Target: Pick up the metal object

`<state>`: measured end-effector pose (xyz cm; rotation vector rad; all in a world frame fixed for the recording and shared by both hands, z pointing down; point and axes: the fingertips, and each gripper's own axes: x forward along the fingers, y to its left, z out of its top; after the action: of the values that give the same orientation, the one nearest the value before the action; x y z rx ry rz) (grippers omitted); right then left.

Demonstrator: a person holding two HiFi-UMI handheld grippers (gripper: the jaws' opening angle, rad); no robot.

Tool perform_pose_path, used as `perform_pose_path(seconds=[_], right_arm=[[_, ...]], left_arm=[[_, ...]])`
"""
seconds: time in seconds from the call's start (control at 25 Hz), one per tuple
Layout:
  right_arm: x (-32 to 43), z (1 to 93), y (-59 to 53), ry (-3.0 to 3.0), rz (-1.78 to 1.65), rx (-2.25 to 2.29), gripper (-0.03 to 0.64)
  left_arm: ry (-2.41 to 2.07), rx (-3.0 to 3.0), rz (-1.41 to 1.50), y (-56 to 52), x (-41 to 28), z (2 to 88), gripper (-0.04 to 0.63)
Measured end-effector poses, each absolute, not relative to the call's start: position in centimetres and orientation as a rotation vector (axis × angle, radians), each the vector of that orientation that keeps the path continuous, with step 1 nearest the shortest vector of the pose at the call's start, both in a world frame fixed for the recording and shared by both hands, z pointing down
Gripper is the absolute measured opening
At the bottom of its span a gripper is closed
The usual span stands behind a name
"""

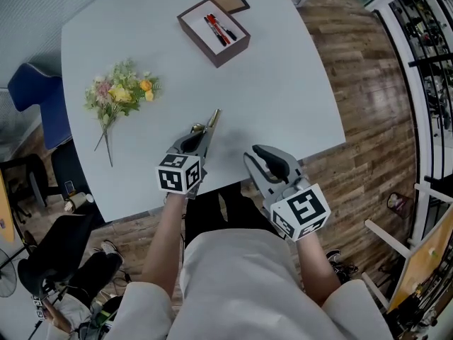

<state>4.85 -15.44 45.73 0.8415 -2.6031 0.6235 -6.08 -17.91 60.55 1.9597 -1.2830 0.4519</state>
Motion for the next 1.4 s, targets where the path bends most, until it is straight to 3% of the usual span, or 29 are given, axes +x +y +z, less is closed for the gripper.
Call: perform_pose_path(seconds=[1.4], right_arm=[[-0.2,40.6,-10.6,-2.647,0.475,1.032,0.078]], left_arm=[[-1.31,2.235,0.089,-12.5,-10.5,42.7,0.025]])
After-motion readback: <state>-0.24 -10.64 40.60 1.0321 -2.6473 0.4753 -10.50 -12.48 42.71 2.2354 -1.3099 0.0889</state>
